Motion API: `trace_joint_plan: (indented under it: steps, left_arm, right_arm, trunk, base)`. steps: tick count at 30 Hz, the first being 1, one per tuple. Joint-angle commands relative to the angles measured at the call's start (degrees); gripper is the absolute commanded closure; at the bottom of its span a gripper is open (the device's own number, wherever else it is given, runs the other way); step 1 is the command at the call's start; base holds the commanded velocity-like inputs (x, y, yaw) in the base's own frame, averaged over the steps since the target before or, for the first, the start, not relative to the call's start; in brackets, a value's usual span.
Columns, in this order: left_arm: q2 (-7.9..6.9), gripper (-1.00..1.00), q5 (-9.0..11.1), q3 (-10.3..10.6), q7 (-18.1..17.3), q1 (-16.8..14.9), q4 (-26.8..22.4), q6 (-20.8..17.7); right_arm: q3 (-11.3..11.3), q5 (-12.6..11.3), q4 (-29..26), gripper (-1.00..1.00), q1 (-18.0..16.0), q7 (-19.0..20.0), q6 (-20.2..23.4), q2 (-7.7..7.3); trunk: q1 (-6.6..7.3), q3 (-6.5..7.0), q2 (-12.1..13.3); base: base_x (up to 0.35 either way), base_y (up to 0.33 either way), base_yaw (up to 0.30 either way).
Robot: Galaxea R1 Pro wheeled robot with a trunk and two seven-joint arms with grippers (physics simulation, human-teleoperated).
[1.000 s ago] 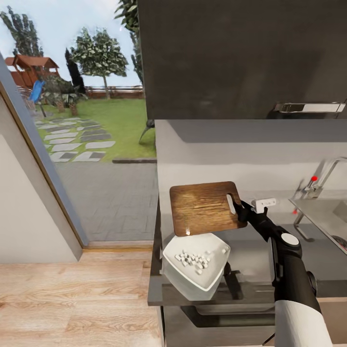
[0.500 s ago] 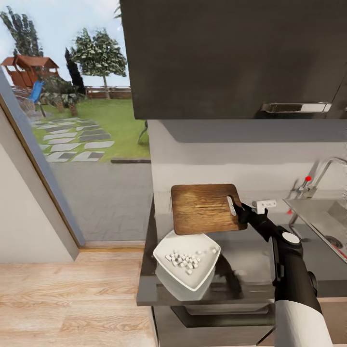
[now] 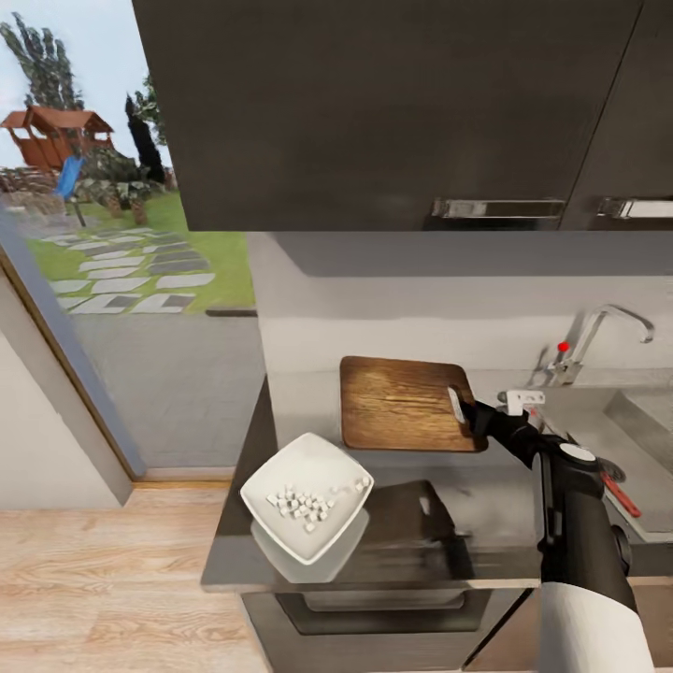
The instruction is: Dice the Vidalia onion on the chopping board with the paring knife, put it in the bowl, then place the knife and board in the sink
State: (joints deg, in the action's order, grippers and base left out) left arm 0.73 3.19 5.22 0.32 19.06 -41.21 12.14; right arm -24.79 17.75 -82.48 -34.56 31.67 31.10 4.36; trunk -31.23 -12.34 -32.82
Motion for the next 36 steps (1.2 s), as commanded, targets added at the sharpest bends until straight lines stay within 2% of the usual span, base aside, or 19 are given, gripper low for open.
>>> trace_joint_plan:
  steps: [1,11,15,21,26,30,34,36]
  left_arm:
    - [-0.02,-1.0,0.3,0.1,0.0,0.0,-0.1,0.1]
    - [-0.02,-1.0,0.3,0.1,0.0,0.0,0.1,0.1]
    - [-0.02,-1.0,0.3,0.1,0.0,0.0,0.2,0.1]
    - [-0.02,-1.0,0.3,0.1,0.0,0.0,0.4,0.1]
    - [-0.02,-1.0,0.3,0.1,0.0,0.0,0.9,0.1]
    - [-0.02,-1.0,0.3,0.1,0.0,0.0,1.1,0.1]
    - [-0.02,-1.0,0.3,0.1,0.0,0.0,1.1,0.1]
    - [-0.02,-1.0,0.3,0.1,0.0,0.0,1.1,0.1]
  right_arm:
    - [-0.2,0.5,-0.1,1.0,-0.1,0.6,0.2,0.05]
    - [-0.2,2.9,-0.1,1.0,-0.1,0.5,1.7,0.03]
    - [-0.2,4.8,-0.1,1.0,-0.1,-2.0,3.8,0.12]
    - [-0.1,5.3,-0.1,1.0,-0.1,-14.6,5.0,0.61]
    - [-0.3,5.2,-0.1,1.0,-0.1,-19.8,5.1,0.7]
    - [-3.7,5.1,-0.1,1.0,-0.1,-26.5,7.4,0.8]
    - [-4.8,5.0,-0.1,1.0,-0.1,-31.6,7.9,1.65]
    - [-5.0,5.0,-0.1,1.0,-0.1,-35.3,7.8,2.98]
  trunk:
    - [-0.03,-0.08,-0.1]
    - [-0.03,-0.08,-0.1]
    - [-0.03,-0.08,-0.1]
    - [-0.03,-0.08,-0.1]
    - [-0.03,-0.08,-0.1]
    - [-0.03,-0.08,-0.1]
    - [-0.03,-0.08,-0.1]
    - [-0.03,-0.08,-0.1]
  base:
    - [0.0,-0.32,0.0]
    - [0.0,-0.32,0.0]
    - [0.0,-0.319,0.0]
    - [0.0,-0.319,0.0]
    - [0.0,-0.317,0.0]
    - [0.0,-0.287,0.0]
    - [0.0,-0.269,0.0]
    - [0.0,-0.248,0.0]
